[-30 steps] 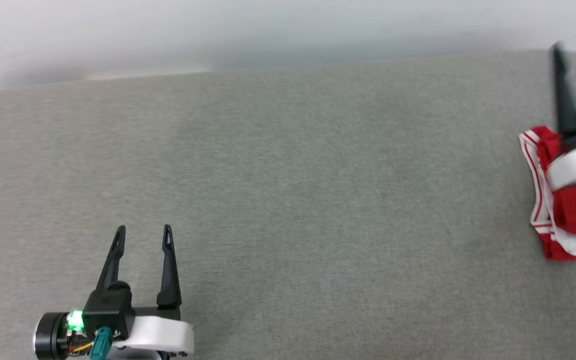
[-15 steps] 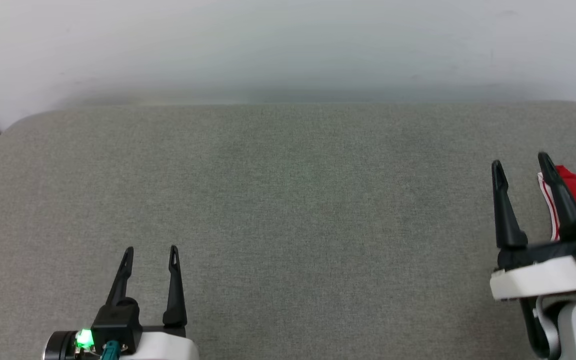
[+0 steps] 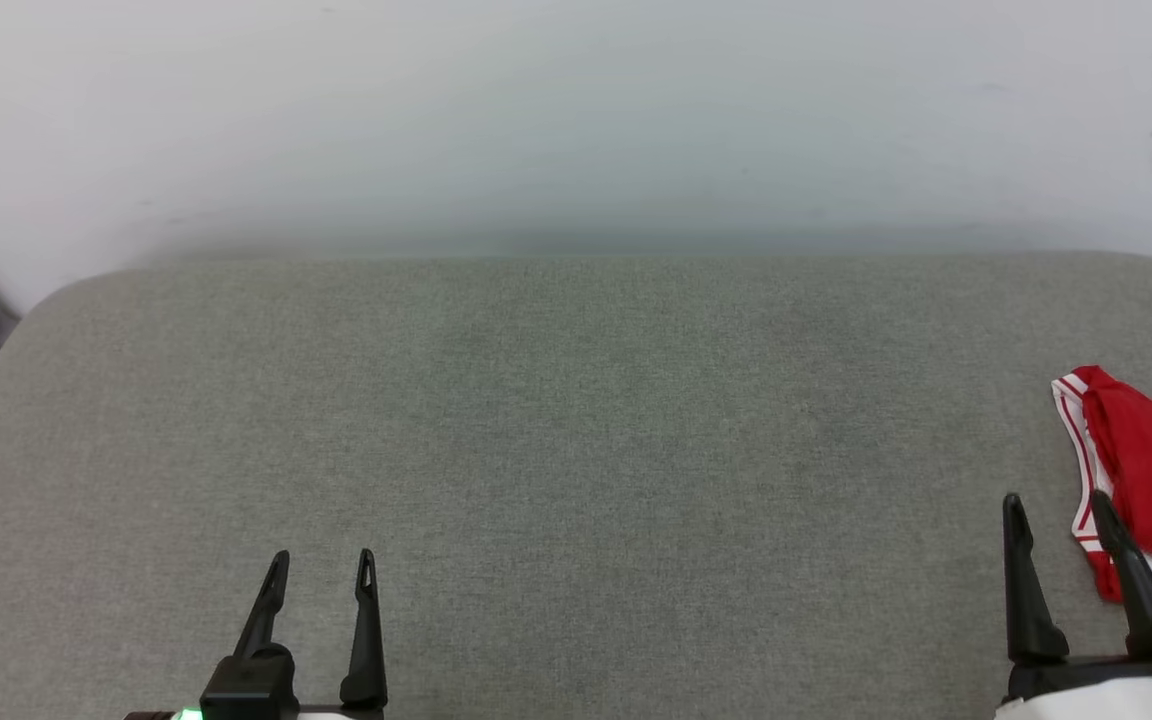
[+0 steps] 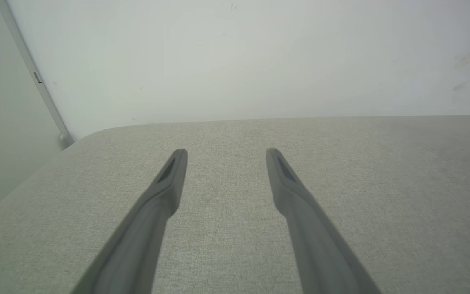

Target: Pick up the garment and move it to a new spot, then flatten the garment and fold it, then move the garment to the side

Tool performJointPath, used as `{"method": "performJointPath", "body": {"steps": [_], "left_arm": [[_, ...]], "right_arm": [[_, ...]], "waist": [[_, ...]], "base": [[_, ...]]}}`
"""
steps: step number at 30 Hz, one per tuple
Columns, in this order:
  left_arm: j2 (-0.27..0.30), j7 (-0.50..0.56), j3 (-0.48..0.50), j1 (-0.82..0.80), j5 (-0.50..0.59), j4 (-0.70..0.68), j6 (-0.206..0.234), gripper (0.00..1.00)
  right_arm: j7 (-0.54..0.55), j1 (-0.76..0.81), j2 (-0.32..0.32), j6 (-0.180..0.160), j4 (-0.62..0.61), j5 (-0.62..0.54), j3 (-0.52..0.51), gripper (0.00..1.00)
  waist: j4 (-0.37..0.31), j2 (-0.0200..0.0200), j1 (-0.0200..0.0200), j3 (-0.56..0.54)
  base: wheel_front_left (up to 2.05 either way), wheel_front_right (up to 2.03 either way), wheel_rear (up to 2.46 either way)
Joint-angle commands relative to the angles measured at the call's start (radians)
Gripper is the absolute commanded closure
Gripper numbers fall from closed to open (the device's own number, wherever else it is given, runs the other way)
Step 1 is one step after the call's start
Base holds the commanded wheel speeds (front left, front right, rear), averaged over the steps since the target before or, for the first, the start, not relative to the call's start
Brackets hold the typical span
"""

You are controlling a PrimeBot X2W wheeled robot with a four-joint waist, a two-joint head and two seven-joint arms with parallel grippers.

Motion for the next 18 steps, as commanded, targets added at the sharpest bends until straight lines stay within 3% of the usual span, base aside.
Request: {"method": "performJointPath", "body": {"steps": [1, 11, 12, 18], "left_arm": [[-0.002, -0.002, -0.004, 0.021, -0.003, 0.002, -0.010, 0.00], [-0.004, -0.002, -0.005, 0.029, -0.013, 0.006, -0.030, 0.00], [-0.003, 0.000, -0.004, 0.021, -0.012, 0.006, -0.029, 1.00], [-0.004, 0.010, -0.005, 0.025, -0.053, 0.043, -0.033, 1.00]], "right_arm": [[-0.001, 0.048, 0.007, 0.000, -0.010, 0.026, -0.012, 0.00], [-0.001, 0.079, 0.007, 0.000, 0.011, 0.050, -0.013, 0.00], [0.000, 0.068, 0.003, 0.000, 0.009, 0.046, -0.014, 1.00], [0.011, 0.062, 0.003, 0.000, 0.054, 0.087, -0.013, 1.00]], "waist": [[-0.002, 0.0000, 0.0001, -0.018], [-0.011, 0.0000, 0.0001, -0.032], [-0.011, 0.0000, 0.0001, -0.032], [-0.011, 0.0000, 0.0002, -0.032]], "base": [[0.00, 0.00, 0.00], [0.00, 0.00, 0.00], [0.00, 0.00, 0.00], [0.00, 0.00, 0.00]]}}
